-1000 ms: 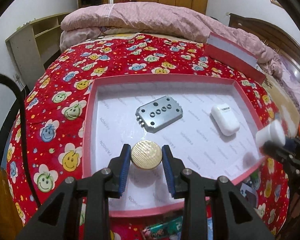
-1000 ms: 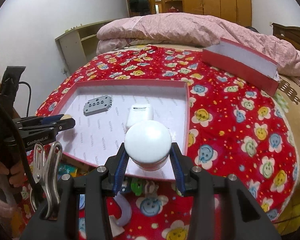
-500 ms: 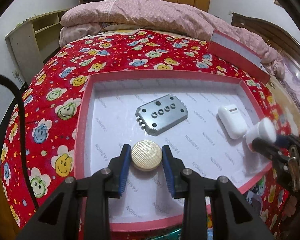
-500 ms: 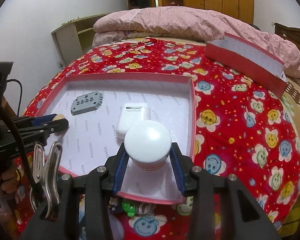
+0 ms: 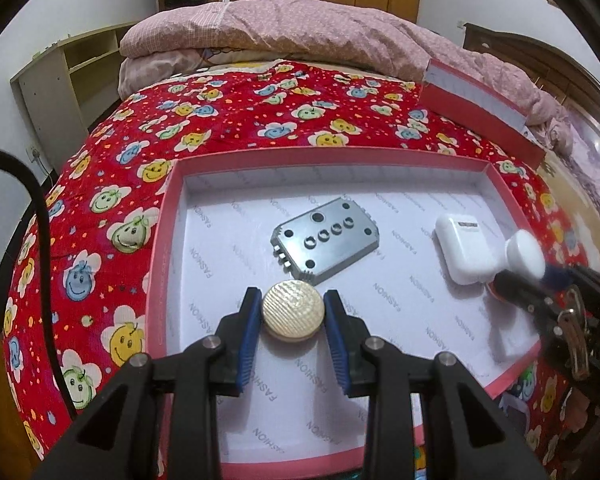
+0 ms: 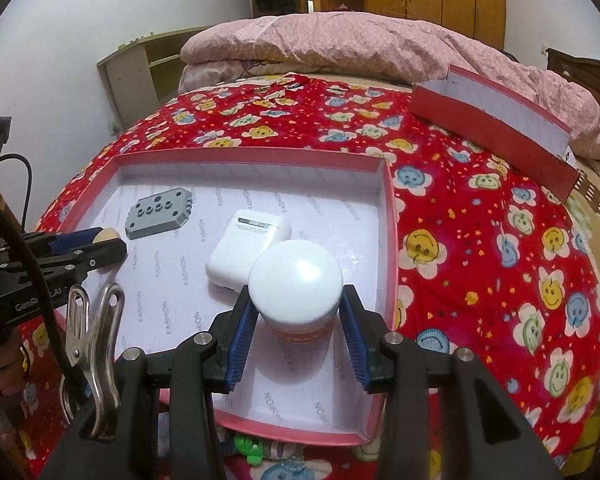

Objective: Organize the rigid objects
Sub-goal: 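Lower disc and pill bottle into the tray and open both grippers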

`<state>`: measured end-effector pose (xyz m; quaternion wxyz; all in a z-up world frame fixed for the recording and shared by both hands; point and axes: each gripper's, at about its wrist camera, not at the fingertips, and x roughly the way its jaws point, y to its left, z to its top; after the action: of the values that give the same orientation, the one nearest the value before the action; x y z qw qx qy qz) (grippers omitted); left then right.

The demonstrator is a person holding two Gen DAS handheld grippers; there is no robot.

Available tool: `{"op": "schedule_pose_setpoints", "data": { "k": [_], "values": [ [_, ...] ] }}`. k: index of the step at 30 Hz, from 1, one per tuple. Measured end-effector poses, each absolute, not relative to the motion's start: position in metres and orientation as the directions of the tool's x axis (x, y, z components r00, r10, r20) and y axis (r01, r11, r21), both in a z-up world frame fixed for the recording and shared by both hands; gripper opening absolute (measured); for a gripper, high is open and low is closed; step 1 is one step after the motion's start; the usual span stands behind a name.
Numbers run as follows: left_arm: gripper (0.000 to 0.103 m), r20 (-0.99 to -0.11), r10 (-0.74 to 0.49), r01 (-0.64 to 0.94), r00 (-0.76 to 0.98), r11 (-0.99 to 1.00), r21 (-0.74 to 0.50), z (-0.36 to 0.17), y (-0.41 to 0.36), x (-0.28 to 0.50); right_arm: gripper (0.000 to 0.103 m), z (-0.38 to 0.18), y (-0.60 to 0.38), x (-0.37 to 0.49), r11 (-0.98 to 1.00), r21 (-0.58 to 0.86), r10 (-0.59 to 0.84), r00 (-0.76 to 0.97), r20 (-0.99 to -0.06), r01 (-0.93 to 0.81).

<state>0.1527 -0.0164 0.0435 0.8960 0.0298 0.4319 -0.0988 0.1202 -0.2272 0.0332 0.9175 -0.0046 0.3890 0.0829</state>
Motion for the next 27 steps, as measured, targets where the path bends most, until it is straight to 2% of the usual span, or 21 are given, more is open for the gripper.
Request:
{"op": "schedule_pose_setpoints", "data": {
  "k": [13, 14, 16, 19, 21, 27],
  "values": [
    [0.034, -0.778, -0.139, 0.205, 0.613, 0.979, -0.013, 0.044, -0.017, 0.155, 0.043, 0.029, -0.22, 0.121, 0.986, 0.037, 0.139, 0.677, -0.723, -0.163],
    [0.036, -0.778, -0.141, 0.207, 0.613, 0.978, -0.014, 0.044, -0.018, 0.156, 0.043, 0.029, -0.22, 0.121, 0.986, 0.036, 0.138, 0.677, -0.723, -0.163],
    [0.046, -0.777, -0.153, 0.226, 0.61, 0.974, -0.015, 0.045, -0.02, 0.156, 0.043, 0.029, -0.22, 0.121, 0.986, 0.036, 0.139, 0.677, -0.722, -0.163],
    [0.057, -0.778, -0.156, 0.243, 0.608, 0.97, -0.005, 0.044, -0.025, 0.154, 0.043, 0.028, -0.22, 0.121, 0.986, 0.037, 0.141, 0.681, -0.718, -0.165],
    [0.059, -0.779, -0.153, 0.25, 0.608, 0.968, 0.005, 0.043, -0.027, 0.153, 0.043, 0.028, -0.22, 0.12, 0.986, 0.038, 0.142, 0.684, -0.716, -0.164],
    [0.062, -0.768, -0.128, 0.239, 0.627, 0.971, 0.033, 0.046, -0.028, 0.143, 0.053, 0.032, -0.222, 0.117, 0.986, 0.044, 0.146, 0.694, -0.705, -0.162]
  ]
}}
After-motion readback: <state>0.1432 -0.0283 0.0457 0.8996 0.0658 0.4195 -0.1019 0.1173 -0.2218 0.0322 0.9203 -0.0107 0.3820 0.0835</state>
